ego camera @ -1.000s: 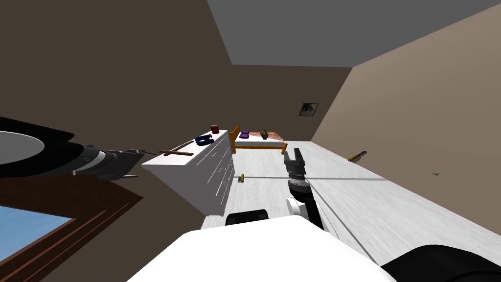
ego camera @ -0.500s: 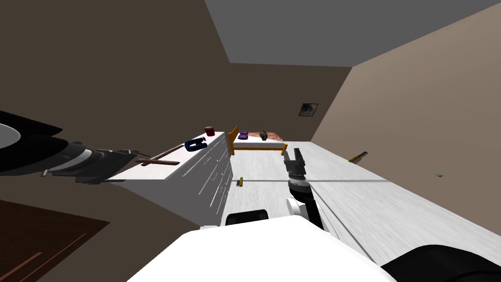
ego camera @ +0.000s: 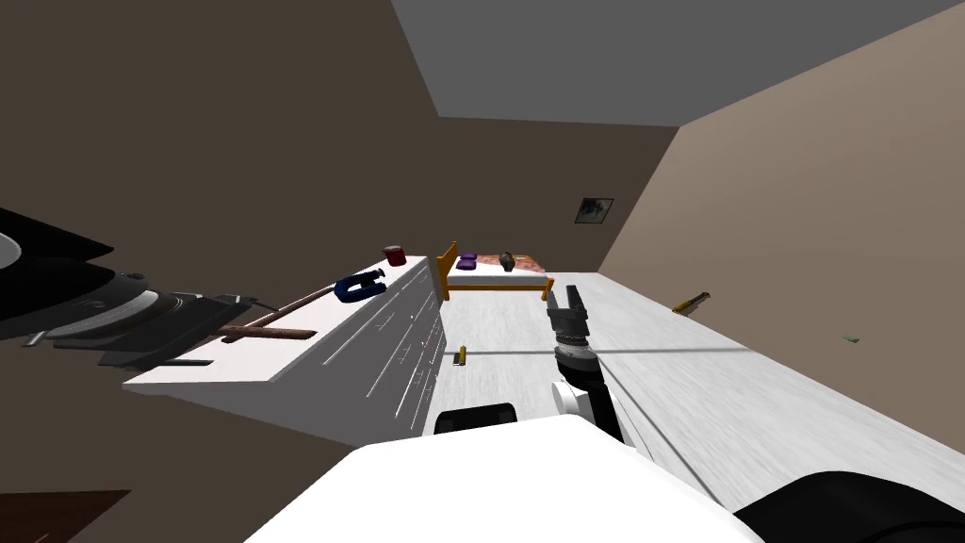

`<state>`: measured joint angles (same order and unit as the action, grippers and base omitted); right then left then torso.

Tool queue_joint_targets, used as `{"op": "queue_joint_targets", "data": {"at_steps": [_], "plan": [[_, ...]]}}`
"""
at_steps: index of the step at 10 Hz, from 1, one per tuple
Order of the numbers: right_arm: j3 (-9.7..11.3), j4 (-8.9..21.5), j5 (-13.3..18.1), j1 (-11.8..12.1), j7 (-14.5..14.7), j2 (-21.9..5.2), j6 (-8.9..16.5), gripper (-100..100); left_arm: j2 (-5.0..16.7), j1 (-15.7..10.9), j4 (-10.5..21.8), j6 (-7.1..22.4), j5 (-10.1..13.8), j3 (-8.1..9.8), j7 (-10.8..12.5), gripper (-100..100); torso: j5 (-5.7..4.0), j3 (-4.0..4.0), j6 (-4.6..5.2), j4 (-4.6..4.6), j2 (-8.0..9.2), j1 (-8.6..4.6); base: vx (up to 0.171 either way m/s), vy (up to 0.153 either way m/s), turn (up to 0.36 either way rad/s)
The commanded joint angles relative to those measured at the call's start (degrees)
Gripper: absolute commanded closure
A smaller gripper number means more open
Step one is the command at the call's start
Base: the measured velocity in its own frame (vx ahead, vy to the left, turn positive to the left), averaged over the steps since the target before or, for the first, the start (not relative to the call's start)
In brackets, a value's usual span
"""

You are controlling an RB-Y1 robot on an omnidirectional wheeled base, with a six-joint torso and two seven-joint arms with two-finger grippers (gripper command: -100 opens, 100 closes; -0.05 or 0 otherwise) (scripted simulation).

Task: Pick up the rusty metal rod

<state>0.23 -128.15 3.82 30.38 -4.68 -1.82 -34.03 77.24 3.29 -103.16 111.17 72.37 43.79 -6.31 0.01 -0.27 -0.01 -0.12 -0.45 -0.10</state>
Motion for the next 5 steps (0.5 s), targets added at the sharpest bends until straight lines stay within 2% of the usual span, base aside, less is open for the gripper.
{"op": "queue_joint_targets", "data": {"at_steps": [1, 2, 3, 4, 5], "plan": [[0.0, 0.0, 0.0, 0.0, 0.0, 0.0, 0.0, 0, 0.3, -0.07, 0.34, 1.81, 0.26, -0.02, -0.3, -100, 0.0, 0.0, 0.0, 0.0, 0.0, 0.0, 0.097, -0.016, -0.003], [0.0, 0.0, 0.0, 0.0, 0.0, 0.0, 0.0, 0, 0.46, -0.09, 0.52, 2.93, 0.42, -0.09, -0.4, -100, 0.0, 0.04, 0.0, 0.01, 0.09, 0.0, 0.048, -0.021, -0.006], [0.0, 0.0, 0.0, -0.01, 0.0, 0.0, 0.0, 0, 0.53, -0.22, 0.73, 2.03, 0.33, -0.27, -0.43, -100, 0.0, 0.13, -0.01, 0.05, 0.23, -0.01, 0.019, -0.01, -0.001], [0.0, 0.0, 0.0, -0.01, 0.0, 0.0, 0.0, 0, 0.54, -0.22, 0.77, 2.24, 0.34, -0.28, -0.48, 0, 0.0, 0.2, -0.01, 0.08, 0.37, 0.02, 0.005, -0.002, 0.0], [0.0, 0.0, 0.0, -0.01, 0.0, 0.0, 0.0, 0, -0.48, 0.12, 1.24, 0.54, -1.02, -1.53, -1.05, -100, 0.01, 0.26, -0.02, 0.1, 0.45, 0.05, -0.004, 0.0, -0.044]]}}
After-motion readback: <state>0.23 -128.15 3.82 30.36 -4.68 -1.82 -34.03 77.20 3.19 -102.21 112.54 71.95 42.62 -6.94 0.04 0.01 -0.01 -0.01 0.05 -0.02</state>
